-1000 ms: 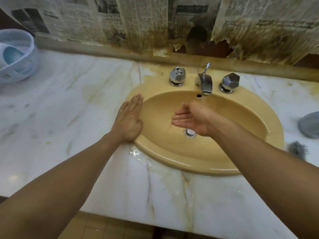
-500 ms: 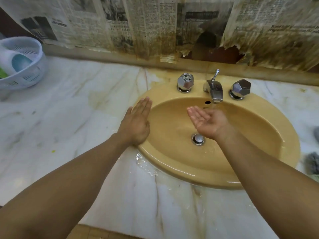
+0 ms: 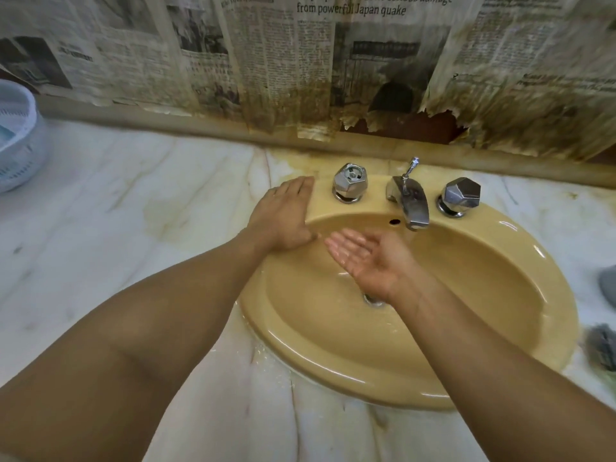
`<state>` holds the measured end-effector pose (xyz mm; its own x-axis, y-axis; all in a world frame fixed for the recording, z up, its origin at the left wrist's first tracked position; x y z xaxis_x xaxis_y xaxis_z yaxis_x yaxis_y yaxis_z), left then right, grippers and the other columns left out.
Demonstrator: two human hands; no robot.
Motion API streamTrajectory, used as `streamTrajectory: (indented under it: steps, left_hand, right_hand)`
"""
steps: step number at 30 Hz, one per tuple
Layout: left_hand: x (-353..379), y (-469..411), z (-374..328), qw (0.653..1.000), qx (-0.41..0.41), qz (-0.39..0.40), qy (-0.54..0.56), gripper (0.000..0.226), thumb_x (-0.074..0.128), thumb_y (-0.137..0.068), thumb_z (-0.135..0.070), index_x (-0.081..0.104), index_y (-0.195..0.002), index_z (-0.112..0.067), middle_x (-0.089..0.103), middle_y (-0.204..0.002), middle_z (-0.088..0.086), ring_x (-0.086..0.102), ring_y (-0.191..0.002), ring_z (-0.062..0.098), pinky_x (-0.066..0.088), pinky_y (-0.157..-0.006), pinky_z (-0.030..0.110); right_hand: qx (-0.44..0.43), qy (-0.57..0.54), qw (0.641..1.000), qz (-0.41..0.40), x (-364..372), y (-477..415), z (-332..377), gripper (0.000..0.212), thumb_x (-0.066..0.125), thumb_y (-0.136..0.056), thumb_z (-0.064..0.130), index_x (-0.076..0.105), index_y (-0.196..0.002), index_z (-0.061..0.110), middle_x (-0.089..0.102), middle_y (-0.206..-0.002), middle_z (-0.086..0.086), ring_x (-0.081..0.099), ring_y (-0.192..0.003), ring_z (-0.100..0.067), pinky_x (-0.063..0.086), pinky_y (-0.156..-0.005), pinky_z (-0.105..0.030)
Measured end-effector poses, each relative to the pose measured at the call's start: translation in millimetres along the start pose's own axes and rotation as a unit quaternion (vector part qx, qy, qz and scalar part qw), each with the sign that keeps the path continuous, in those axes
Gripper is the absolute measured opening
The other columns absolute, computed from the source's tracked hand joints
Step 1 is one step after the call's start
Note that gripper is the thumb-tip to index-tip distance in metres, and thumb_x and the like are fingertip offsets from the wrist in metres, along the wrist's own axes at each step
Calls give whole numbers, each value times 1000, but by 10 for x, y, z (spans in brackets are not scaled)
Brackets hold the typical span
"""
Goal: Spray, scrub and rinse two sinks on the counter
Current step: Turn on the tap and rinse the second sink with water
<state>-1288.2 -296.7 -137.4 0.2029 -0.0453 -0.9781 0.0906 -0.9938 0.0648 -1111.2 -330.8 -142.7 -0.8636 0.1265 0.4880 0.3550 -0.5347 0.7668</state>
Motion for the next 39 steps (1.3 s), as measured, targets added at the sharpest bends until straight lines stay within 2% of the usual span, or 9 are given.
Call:
streamTrajectory:
  steps: [5,10,14,17,24,28,31,36,39]
  left_hand:
    - [30,27,18,1000,1,-28,-11,106,63,-87,-66,10,-163,-17,24,-166,4,24,-151,24,24,-121,39]
    - [53,52,-33,997,-40,-33,-54,110,56,-85,-76,15,-162,-9,34,-159,13,33,-145,30,30,-118,43]
    - [77,246,-105,982,-123,-74,-119,109,48,-90,-75,18,-157,5,38,-151,26,39,-136,41,31,-116,50]
    - [96,192,-111,986,-103,-67,-112,106,51,-92,-70,17,-157,6,33,-156,26,33,-142,40,26,-119,50]
    - [-26,203,2,990,-61,-63,110,78,64,-98,-43,33,-158,-5,32,-164,13,28,-152,30,17,-124,35]
    - [-326,223,194,910,-165,-145,352,29,53,-105,-20,70,-127,-14,68,-132,1,59,-127,19,37,-100,17]
    - [-684,57,-115,906,-120,-200,352,28,51,-104,-16,74,-121,-14,73,-122,1,63,-116,15,41,-95,19]
    - [-660,-626,-1080,981,50,-19,186,35,44,-109,-27,64,-134,-16,64,-139,6,56,-129,25,44,-109,37]
    - [-400,-942,-1288,990,86,111,7,33,39,-106,-35,65,-123,-26,69,-126,4,61,-113,29,49,-91,40]
  right_hand:
    - [-27,-146,986,-71,-682,10,291,42,34,-110,22,56,-129,-9,64,-126,-25,65,-107,-39,55,-90,-45]
    - [-34,-145,987,-68,-676,26,483,39,39,-110,25,53,-137,0,69,-112,-23,74,-95,-39,64,-74,-47]
    - [-27,-146,986,-79,-725,63,468,42,35,-111,26,54,-132,-4,69,-110,-24,70,-91,-40,59,-86,-47]
    - [-17,-150,984,-92,-744,93,457,44,31,-111,26,58,-122,-8,70,-106,-24,67,-95,-40,57,-92,-44]
    - [18,-113,989,-91,-732,313,445,41,35,-109,21,64,-118,-7,74,-102,-27,72,-93,-36,60,-77,-41]
    - [-10,-30,994,-109,-767,580,858,34,39,-106,12,65,-116,-8,73,-103,-26,72,-93,-34,63,-77,-40]
    - [-58,57,988,-133,-645,709,1310,31,41,-102,6,62,-117,-10,72,-105,-25,73,-92,-35,65,-67,-41]
    - [-129,177,973,-70,145,606,1978,38,33,-107,13,62,-111,-11,68,-116,-28,70,-101,-38,64,-78,-42]
    - [-161,329,928,-63,587,465,2204,33,36,-105,9,61,-108,-11,67,-115,-28,69,-105,-41,61,-88,-43]
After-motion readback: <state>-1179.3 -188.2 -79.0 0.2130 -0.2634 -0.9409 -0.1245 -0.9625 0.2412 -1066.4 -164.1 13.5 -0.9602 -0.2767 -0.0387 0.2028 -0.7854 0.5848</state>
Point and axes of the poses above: each hand's wrist, its own y-axis away from the middle knuckle, its own x-axis out of the palm, z = x × y, the point moved 8 cm from there along -y, towards the middle knuckle
